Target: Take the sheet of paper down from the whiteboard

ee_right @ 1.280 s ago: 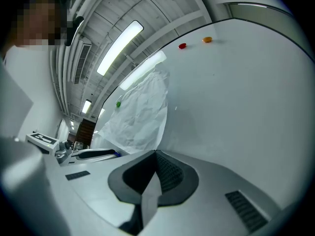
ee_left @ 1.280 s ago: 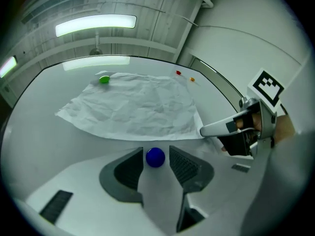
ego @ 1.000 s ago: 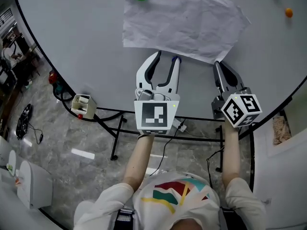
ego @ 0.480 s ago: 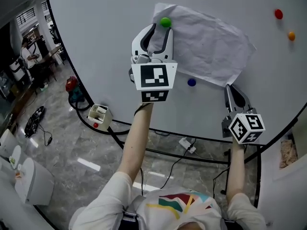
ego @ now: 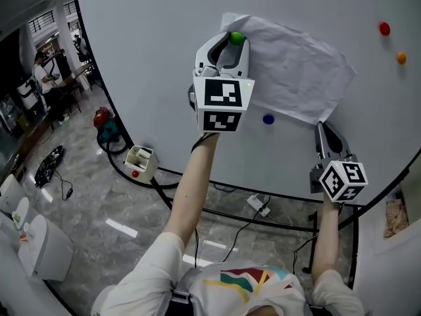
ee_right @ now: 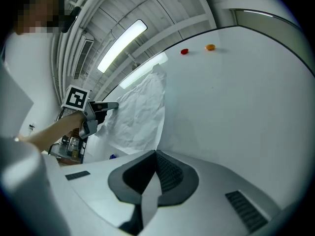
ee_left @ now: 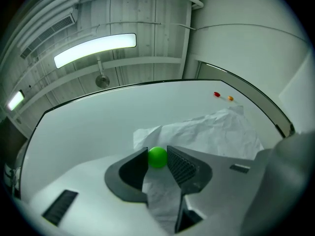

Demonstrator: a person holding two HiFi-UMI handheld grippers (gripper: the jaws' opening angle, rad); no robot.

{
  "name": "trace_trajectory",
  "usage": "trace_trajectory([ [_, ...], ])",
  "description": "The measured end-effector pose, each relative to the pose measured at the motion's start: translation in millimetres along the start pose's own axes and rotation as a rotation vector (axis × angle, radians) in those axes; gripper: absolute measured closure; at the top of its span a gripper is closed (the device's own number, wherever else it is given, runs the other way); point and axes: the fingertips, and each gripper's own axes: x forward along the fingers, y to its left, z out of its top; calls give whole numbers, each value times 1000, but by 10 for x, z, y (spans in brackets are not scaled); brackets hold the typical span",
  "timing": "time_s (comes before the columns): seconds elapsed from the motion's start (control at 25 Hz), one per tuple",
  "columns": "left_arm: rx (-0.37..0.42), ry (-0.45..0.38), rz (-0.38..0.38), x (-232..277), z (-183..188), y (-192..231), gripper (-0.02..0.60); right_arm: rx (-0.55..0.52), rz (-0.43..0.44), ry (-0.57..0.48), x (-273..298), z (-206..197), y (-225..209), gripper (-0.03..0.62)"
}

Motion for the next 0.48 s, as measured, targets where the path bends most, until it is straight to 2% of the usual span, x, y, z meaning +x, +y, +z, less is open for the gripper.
trace_trajectory([
  [0.16, -6, 9, 28, -52, -83, 168, 413, -2, -10, -15, -23, 70, -58, 580],
  [0.36, -48, 37, 81, -152, -257, 461, 413, -8, -42, 1, -29, 73, -133, 580],
  [0.48, -46, 43, 79, -224, -305, 479, 413, 3, -60, 4, -108, 31, -194, 580],
])
